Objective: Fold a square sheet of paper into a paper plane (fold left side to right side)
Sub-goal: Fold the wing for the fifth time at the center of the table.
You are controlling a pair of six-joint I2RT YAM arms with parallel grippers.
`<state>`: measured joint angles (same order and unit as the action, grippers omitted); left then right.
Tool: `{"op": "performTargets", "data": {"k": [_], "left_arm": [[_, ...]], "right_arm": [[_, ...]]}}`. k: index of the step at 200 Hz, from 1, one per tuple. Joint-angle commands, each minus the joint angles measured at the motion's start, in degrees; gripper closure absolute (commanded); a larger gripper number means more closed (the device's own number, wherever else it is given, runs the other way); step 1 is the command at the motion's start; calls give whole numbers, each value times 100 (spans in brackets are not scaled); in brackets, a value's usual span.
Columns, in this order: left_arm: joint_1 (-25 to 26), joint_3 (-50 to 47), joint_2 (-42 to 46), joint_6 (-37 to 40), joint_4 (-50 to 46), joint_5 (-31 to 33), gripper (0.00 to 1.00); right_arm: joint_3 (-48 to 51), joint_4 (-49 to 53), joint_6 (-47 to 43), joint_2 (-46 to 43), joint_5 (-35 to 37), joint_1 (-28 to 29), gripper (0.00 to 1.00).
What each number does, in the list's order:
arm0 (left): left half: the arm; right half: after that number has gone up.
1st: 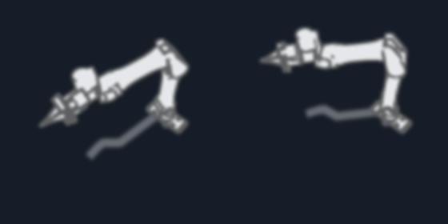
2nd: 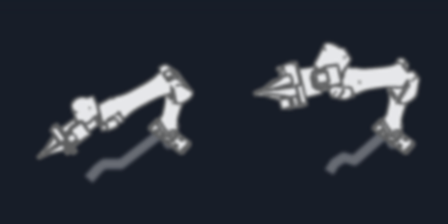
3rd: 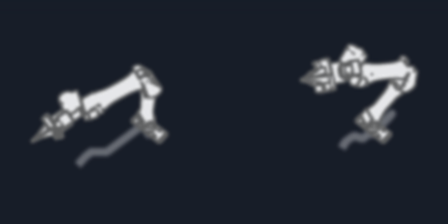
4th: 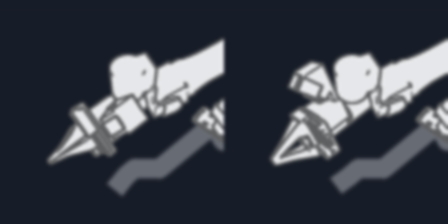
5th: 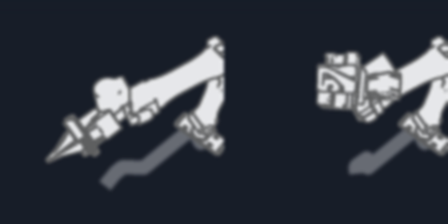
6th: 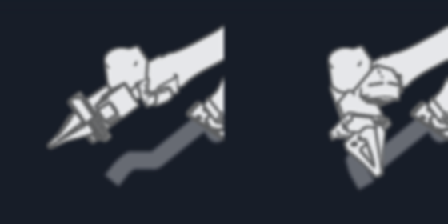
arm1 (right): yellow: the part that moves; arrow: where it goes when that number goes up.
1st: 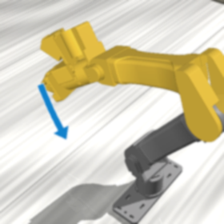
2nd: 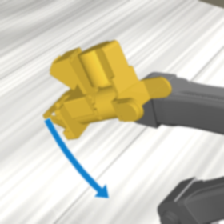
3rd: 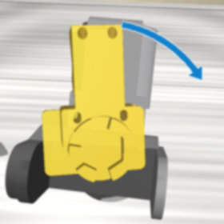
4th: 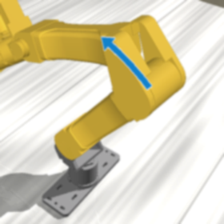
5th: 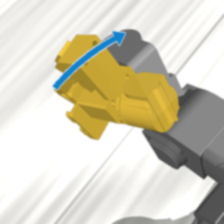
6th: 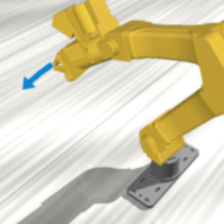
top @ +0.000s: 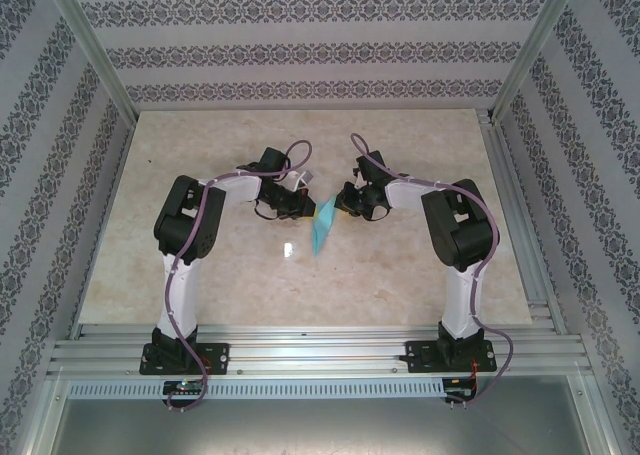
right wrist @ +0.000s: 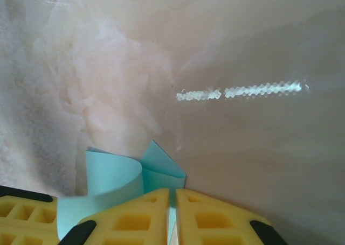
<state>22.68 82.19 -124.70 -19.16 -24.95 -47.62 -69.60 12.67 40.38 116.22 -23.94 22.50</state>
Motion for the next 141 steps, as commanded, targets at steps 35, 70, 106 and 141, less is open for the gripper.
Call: {"op": "performTargets", "data": {"k": [35, 70, 106, 141], "left_arm": [[78, -12, -219, 265, -124, 42, 100], [97, 50, -222, 289, -107, 4, 100], [118, 155, -343, 331, -177, 54, 100], [122, 134, -399, 377, -296, 234, 100]], "right_arm": [[-75, 137, -168, 152, 10, 202, 87], [-80, 134, -175, 181, -5, 211, 87], [-97, 155, -192, 162, -7, 215, 86], [-54, 475, -371, -446, 261, 67, 81]]}}
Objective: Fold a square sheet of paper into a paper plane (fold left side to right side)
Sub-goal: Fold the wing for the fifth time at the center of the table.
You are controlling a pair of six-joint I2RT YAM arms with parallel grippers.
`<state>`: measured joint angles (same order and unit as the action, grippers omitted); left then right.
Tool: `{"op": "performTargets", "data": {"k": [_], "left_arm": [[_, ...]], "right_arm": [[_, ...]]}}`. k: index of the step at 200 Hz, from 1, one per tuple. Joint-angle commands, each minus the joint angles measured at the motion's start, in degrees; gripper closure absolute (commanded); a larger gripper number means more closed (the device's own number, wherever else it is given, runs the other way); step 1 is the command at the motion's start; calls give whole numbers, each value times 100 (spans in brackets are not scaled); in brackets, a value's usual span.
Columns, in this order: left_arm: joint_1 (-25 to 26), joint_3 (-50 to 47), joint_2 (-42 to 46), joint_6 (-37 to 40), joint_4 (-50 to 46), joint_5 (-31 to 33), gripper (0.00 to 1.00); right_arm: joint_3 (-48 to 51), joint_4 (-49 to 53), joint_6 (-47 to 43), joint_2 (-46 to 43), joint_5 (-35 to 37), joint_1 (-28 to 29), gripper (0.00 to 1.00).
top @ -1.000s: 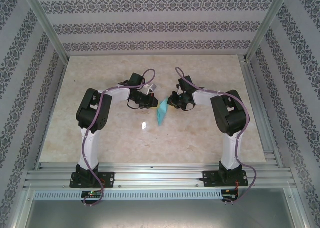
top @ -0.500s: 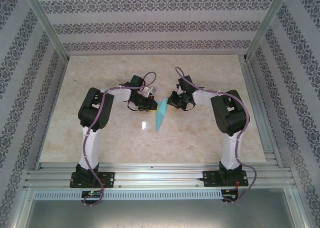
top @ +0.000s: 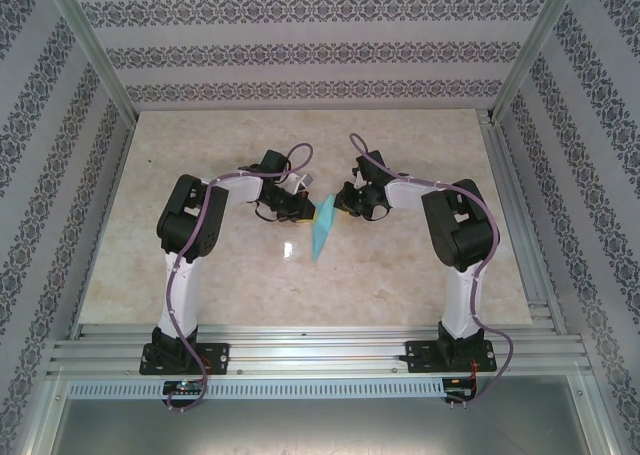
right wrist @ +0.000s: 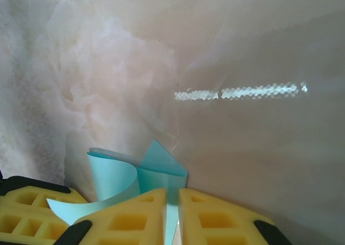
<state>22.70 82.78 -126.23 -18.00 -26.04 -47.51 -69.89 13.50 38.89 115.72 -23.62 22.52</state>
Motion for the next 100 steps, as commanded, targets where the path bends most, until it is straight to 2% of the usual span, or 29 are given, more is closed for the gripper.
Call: {"op": "performTargets", "data": {"k": [1, 21, 49, 76, 100], "left_arm": [[120, 73, -245, 261, -189, 233, 100], [115, 73, -262, 295, -254, 331, 100], [123, 95, -269, 306, -302, 428, 100], [132, 115, -278, 333, -337, 445, 100], [145, 124, -263, 352, -363, 448, 100]], "right_arm": [[-21, 404, -232, -416, 236, 62, 81], [136, 509, -317, -824, 300, 110, 81], [548, 116, -81, -1092, 173, 441, 82], [648, -302, 266, -907, 85, 788, 83], [581, -387, 381, -645, 163, 856, 84]]}}
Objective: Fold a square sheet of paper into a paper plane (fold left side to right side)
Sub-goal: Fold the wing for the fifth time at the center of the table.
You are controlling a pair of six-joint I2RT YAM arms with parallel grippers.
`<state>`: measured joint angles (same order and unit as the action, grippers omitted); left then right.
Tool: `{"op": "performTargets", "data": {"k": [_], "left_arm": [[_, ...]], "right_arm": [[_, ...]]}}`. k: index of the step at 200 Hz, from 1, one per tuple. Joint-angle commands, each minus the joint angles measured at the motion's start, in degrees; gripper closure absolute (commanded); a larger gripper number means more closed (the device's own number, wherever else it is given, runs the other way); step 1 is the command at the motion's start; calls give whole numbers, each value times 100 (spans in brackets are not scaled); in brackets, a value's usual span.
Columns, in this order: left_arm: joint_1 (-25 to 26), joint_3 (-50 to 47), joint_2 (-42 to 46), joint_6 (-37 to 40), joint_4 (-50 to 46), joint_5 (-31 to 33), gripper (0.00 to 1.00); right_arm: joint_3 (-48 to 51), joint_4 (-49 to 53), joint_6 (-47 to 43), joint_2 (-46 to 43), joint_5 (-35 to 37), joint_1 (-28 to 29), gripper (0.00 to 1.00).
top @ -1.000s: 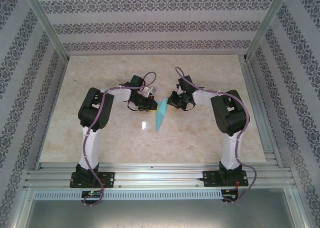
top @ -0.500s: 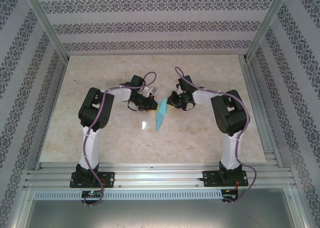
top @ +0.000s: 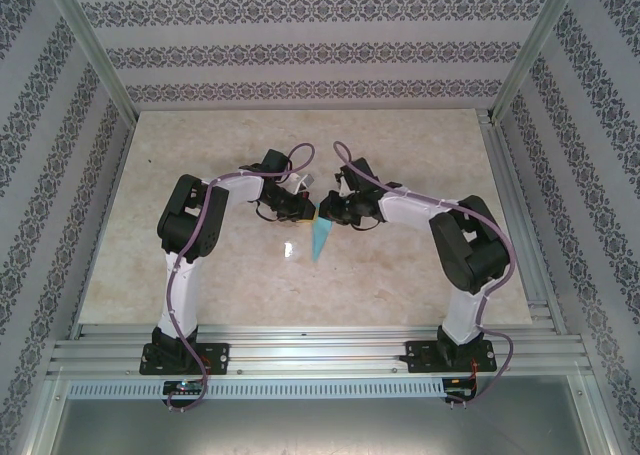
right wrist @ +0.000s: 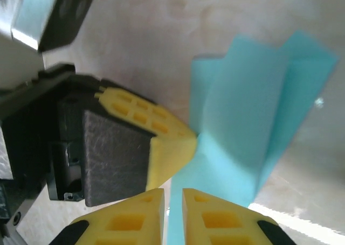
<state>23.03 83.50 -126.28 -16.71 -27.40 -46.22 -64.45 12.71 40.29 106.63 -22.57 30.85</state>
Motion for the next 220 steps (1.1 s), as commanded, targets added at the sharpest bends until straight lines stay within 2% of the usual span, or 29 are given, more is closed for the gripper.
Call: {"op": "performTargets", "data": {"k": [1, 90, 108, 145, 161, 179, 220], "left_arm": [[113, 47, -258, 222, -229, 317, 100], [148, 54, -185, 220, -192, 313, 100], [138, 17, 0, 160, -137, 299, 90], [-142, -215, 777, 3, -68, 344, 82], [-311, -484, 1232, -64, 12, 391, 76], [-425, -958, 1791, -159, 175, 455, 75], [-222, -2641, 2979, -907, 1321, 163, 75]], "right_arm": [[37, -306, 242, 272, 63, 25, 84], [-155, 360, -4, 752, 543, 9, 85], [-141, 534, -46, 798, 617, 9, 85], [-69, 588, -48, 885, 600, 17, 85], [-63, 576, -39, 912, 565, 17, 85], [-68, 555, -39, 920, 543, 24, 85], [-110, 536, -32, 930, 492, 26, 85]]}}
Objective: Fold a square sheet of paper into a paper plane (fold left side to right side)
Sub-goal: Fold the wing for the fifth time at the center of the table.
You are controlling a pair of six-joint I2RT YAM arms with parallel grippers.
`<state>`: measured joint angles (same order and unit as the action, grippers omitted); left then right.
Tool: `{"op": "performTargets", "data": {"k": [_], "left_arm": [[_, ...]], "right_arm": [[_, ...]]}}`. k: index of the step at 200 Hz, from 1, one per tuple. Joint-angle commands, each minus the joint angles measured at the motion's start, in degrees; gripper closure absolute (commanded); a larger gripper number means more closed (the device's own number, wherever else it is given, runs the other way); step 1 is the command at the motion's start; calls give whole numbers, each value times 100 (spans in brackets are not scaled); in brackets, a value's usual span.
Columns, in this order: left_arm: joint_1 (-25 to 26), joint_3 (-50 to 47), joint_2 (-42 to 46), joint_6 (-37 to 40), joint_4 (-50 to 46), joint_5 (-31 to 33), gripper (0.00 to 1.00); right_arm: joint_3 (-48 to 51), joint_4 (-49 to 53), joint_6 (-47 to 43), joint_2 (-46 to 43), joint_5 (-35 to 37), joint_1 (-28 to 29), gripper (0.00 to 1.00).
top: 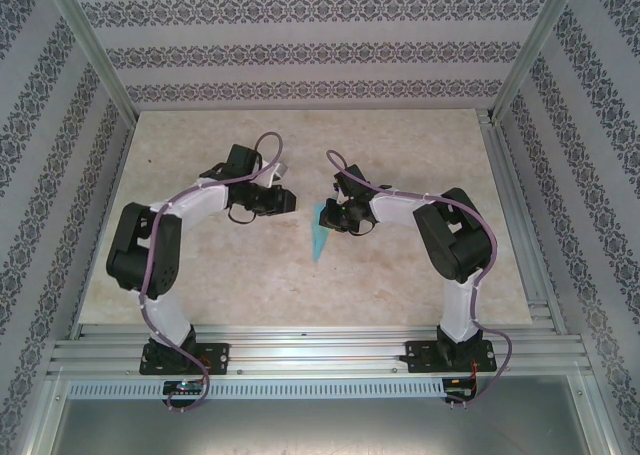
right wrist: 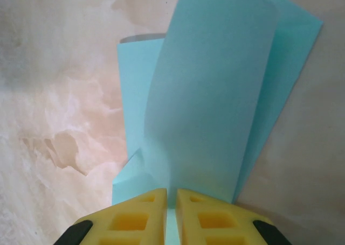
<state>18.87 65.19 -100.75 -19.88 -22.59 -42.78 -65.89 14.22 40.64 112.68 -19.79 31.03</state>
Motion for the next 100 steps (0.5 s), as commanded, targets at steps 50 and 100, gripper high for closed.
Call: {"op": "performTargets", "data": {"k": [50, 100], "left_arm": [[1063, -1533, 866, -1588, 2007, -144, 76], [1498, -1088, 192, -1468, 1882, 25, 76]], "right_arm": [[63, 369, -56, 333, 182, 9, 85], [46, 355, -47, 351, 155, 13, 85]]}}
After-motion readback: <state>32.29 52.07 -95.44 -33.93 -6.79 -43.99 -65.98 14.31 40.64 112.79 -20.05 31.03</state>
